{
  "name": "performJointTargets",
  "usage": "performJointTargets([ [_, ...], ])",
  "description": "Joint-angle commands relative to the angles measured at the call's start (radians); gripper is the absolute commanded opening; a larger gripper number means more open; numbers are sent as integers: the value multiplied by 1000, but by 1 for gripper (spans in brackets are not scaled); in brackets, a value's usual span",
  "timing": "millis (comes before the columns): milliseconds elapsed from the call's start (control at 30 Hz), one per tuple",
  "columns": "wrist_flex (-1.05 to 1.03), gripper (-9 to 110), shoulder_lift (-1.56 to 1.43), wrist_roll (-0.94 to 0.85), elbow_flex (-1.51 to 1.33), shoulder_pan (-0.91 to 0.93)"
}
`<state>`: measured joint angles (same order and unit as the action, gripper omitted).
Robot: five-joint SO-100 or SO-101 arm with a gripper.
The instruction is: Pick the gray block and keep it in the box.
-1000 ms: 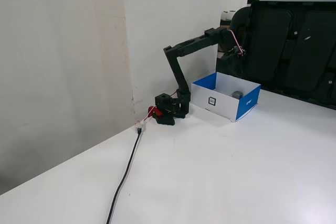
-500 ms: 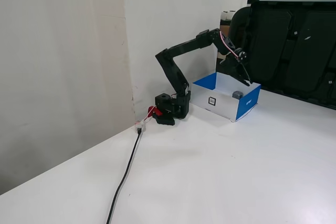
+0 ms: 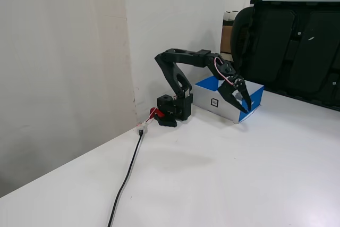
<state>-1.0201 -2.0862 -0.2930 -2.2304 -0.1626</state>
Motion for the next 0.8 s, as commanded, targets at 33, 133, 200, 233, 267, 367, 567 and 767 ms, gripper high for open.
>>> performJointTargets([
  [33,66,0,-78,-12,-48,8],
  [133,118,0,-147,-21,-147,8],
  [200,155,0,-186,-28,-209,12],
  [233,170,0,-202,-29,-236,15],
  [267,190,0,-224,-31,-272,17],
  [367,222,0,-282,-28,-339,28],
  [567,351,0,-299,-17,-449,77],
  [767,414,0,-583,-15,-640,51],
])
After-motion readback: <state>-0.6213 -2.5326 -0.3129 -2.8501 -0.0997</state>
